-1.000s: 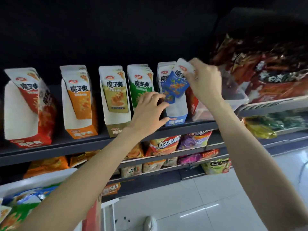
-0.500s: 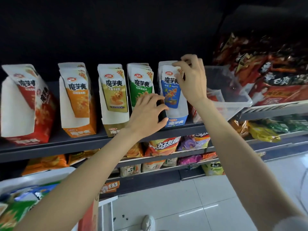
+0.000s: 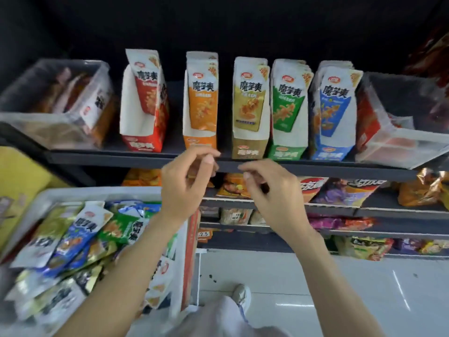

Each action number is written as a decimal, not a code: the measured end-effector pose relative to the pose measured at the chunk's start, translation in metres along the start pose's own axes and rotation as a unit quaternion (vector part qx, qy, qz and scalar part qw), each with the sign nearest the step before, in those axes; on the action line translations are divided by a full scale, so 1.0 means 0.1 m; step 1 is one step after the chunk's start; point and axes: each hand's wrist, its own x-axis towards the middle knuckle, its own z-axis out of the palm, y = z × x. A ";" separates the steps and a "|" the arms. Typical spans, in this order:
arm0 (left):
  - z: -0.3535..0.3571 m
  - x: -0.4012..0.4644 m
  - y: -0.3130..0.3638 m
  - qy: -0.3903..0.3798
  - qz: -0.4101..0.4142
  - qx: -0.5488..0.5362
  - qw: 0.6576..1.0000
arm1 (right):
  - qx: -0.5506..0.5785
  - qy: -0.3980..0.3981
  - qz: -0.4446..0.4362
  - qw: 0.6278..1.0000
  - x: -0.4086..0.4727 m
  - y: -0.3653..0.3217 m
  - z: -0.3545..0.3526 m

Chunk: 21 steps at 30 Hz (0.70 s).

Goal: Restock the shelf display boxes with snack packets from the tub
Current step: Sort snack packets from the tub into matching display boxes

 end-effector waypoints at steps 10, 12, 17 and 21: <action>-1.83 -1.42 -1.05 -0.101 -0.231 0.343 0.905 | -0.019 -0.308 -0.034 0.951 -0.35 -0.78 1.54; -2.05 -1.51 -1.19 -0.108 -0.273 0.370 0.881 | -0.040 -0.391 -0.038 0.919 -0.37 -0.86 1.83; -2.24 -1.55 -1.38 -0.216 -0.243 0.464 0.824 | -0.091 -0.490 -0.060 0.865 -0.44 -1.03 2.33; -2.16 -1.58 -1.33 -0.290 -0.168 0.454 0.826 | -0.161 -0.501 -0.052 0.849 -0.51 -1.00 2.40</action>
